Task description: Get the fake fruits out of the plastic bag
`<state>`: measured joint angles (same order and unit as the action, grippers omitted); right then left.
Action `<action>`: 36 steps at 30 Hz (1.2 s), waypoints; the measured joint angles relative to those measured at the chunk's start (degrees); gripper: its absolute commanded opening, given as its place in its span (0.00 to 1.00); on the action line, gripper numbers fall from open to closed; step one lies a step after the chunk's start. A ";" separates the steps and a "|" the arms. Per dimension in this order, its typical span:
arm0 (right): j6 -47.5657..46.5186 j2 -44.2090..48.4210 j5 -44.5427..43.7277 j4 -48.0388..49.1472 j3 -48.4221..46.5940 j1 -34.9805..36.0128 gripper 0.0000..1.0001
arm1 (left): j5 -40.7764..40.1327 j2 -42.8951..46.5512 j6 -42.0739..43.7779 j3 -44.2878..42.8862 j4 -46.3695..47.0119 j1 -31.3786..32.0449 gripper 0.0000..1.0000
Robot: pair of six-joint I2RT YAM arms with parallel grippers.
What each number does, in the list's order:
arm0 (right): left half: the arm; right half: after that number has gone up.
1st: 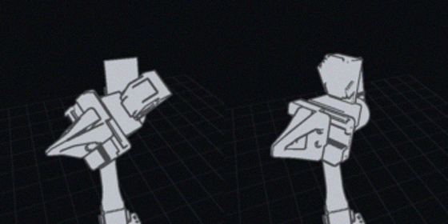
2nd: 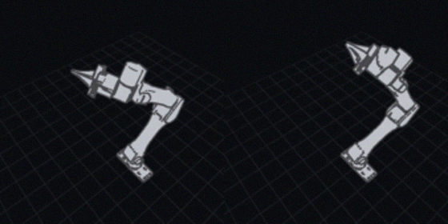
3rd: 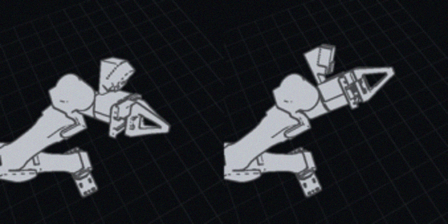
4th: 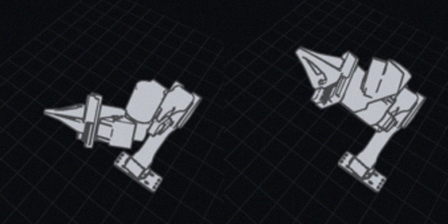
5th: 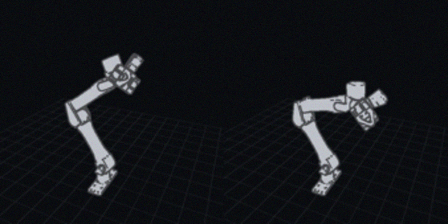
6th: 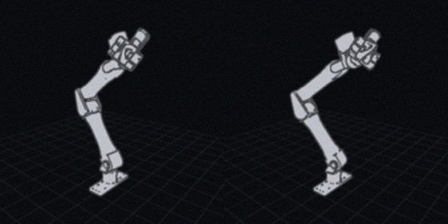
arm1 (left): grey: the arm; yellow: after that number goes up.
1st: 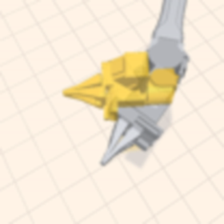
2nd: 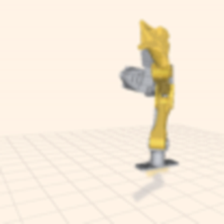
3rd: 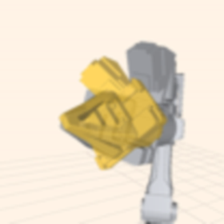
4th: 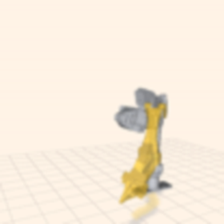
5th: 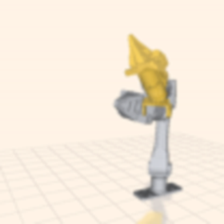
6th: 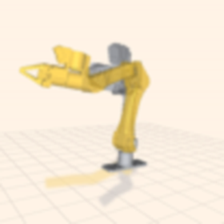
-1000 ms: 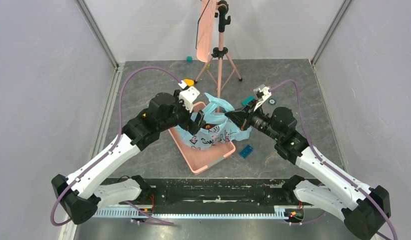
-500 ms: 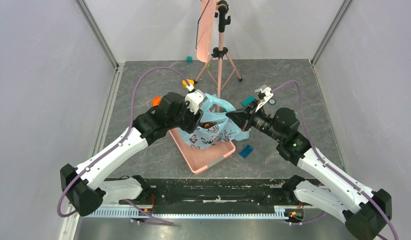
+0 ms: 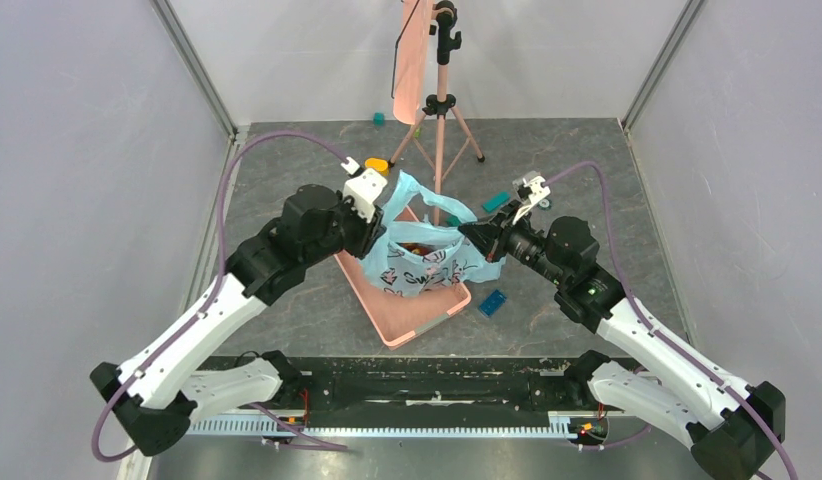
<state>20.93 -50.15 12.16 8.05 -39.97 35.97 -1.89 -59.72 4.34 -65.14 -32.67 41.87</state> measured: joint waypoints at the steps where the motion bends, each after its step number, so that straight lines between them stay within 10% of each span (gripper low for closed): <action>1: -0.02 0.00 -0.70 -0.39 0.00 0.00 0.00 | 0.04 1.09 -0.02 -0.15 0.17 0.00 0.32; 10: -0.22 0.00 -4.39 -1.95 0.00 0.00 0.00 | 0.76 4.98 -0.46 -0.39 1.92 0.00 0.12; 17: -0.63 0.00 -4.79 -2.69 0.00 0.00 0.00 | 3.48 4.68 -1.33 0.15 2.34 0.00 0.66; 36: -1.03 0.00 -5.03 -2.80 0.00 0.00 0.00 | 8.98 -0.72 -2.36 3.30 6.19 1.53 0.75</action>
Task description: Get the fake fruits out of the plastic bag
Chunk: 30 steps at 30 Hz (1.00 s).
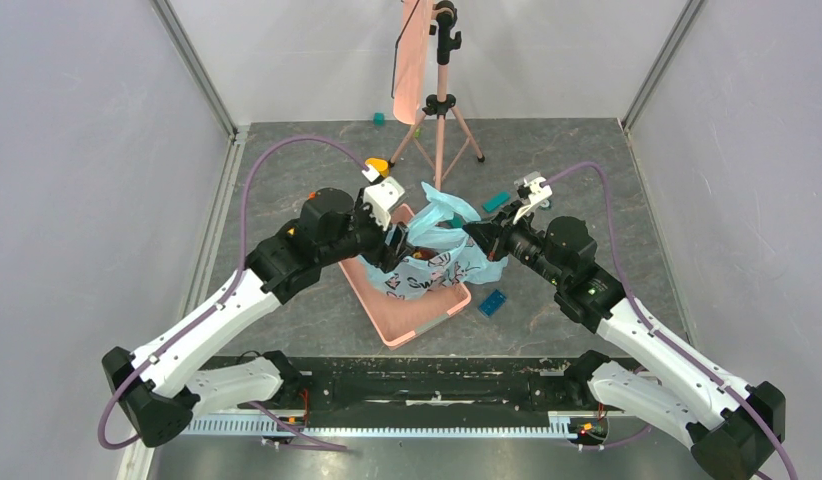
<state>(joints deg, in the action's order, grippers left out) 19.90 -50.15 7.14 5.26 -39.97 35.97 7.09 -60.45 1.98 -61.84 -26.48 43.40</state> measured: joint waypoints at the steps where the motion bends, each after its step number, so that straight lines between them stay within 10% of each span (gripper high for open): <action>1: -0.02 0.00 0.00 0.00 0.00 0.00 0.00 | -0.68 -0.31 0.00 0.11 -0.02 0.24 0.74; 10: 0.00 0.00 0.07 0.09 0.00 0.00 0.00 | -8.66 -3.19 -2.80 0.22 0.02 0.83 0.52; 19: -0.02 -0.02 0.04 0.13 0.00 0.00 0.00 | -10.14 -4.39 -5.01 0.24 0.57 0.83 0.05; 30: -1.57 -0.11 -2.10 -3.61 -7.67 0.00 0.00 | -7.32 0.37 -5.60 -2.95 1.42 0.83 0.02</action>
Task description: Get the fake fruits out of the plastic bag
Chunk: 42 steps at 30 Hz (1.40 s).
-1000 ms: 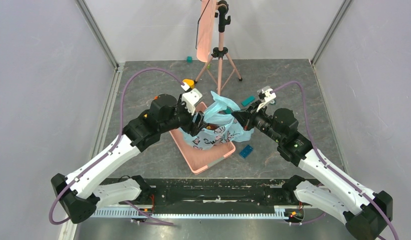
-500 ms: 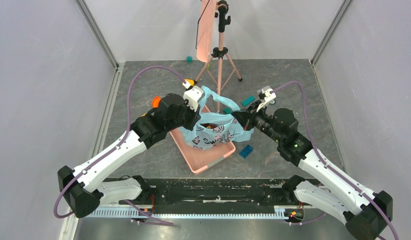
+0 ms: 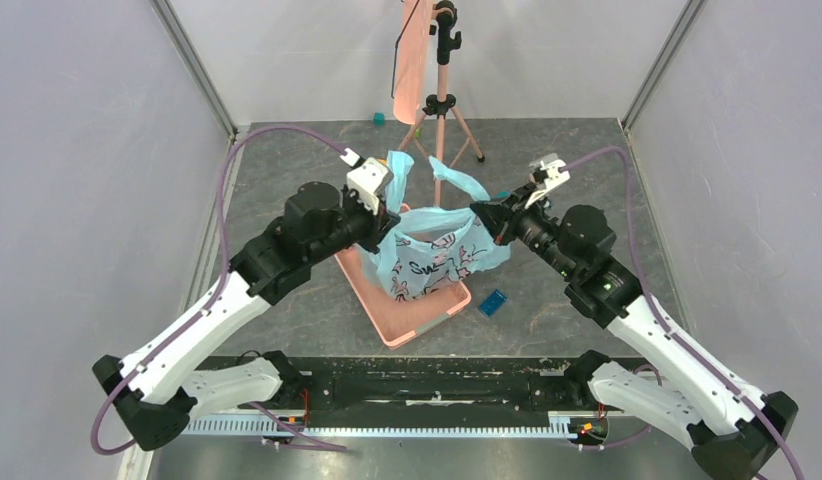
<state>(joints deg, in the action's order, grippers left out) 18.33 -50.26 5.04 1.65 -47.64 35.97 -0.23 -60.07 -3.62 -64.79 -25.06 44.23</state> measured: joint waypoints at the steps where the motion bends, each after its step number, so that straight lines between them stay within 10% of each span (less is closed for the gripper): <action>1: -0.15 0.44 -0.70 -0.26 -0.74 0.00 0.00 | 0.76 0.61 0.00 -0.72 0.17 0.00 0.02; 19: -5.97 8.68 -26.23 -21.62 -22.53 1.05 0.00 | 24.06 -2.23 -5.92 -8.76 18.34 0.85 0.02; 42: -13.31 18.08 -54.21 -27.52 -12.33 0.11 0.00 | 27.28 -24.09 -12.44 -10.56 37.97 8.63 0.02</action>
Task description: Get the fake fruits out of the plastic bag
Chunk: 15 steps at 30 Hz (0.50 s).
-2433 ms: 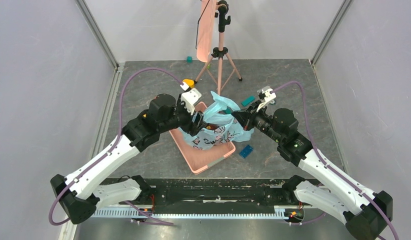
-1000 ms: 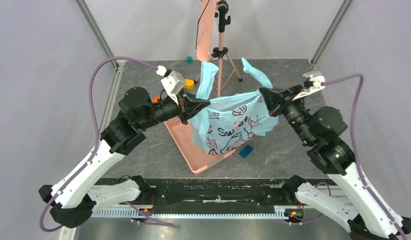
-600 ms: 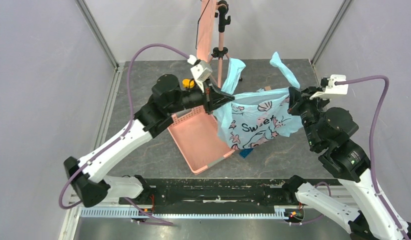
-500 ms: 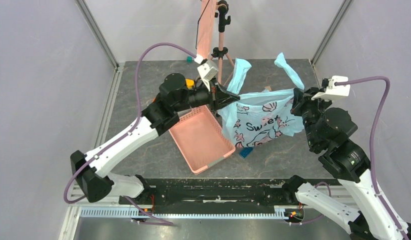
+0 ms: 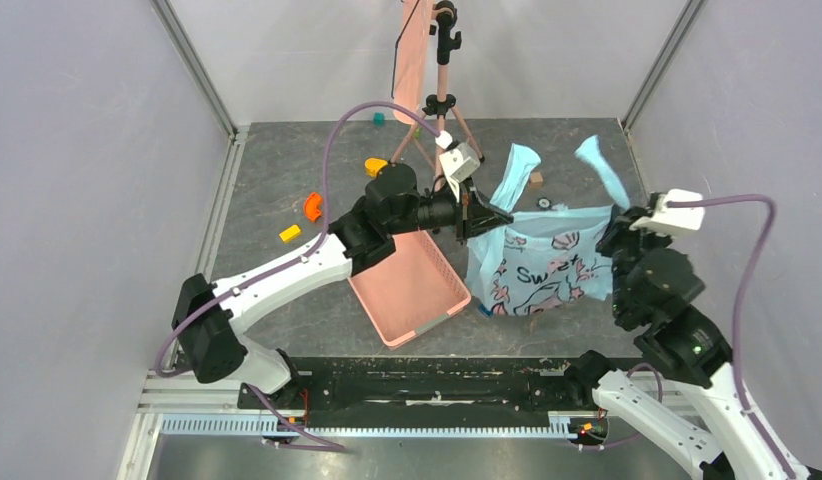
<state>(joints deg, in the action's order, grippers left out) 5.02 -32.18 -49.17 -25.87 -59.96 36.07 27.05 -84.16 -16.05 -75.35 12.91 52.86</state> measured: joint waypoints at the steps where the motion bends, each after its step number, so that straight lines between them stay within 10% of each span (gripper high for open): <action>1: 0.02 0.66 0.39 0.20 2.12 -0.02 0.00 | -0.09 -0.24 0.00 1.44 0.42 -0.02 0.02; 15: 1.55 -0.94 19.45 6.10 14.12 -0.22 0.01 | -3.26 3.80 1.90 10.84 -2.93 -0.09 0.02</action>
<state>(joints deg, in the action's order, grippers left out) 6.57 -33.12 -29.71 -19.77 -45.84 35.86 23.79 -80.36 -14.15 -64.51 9.98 52.77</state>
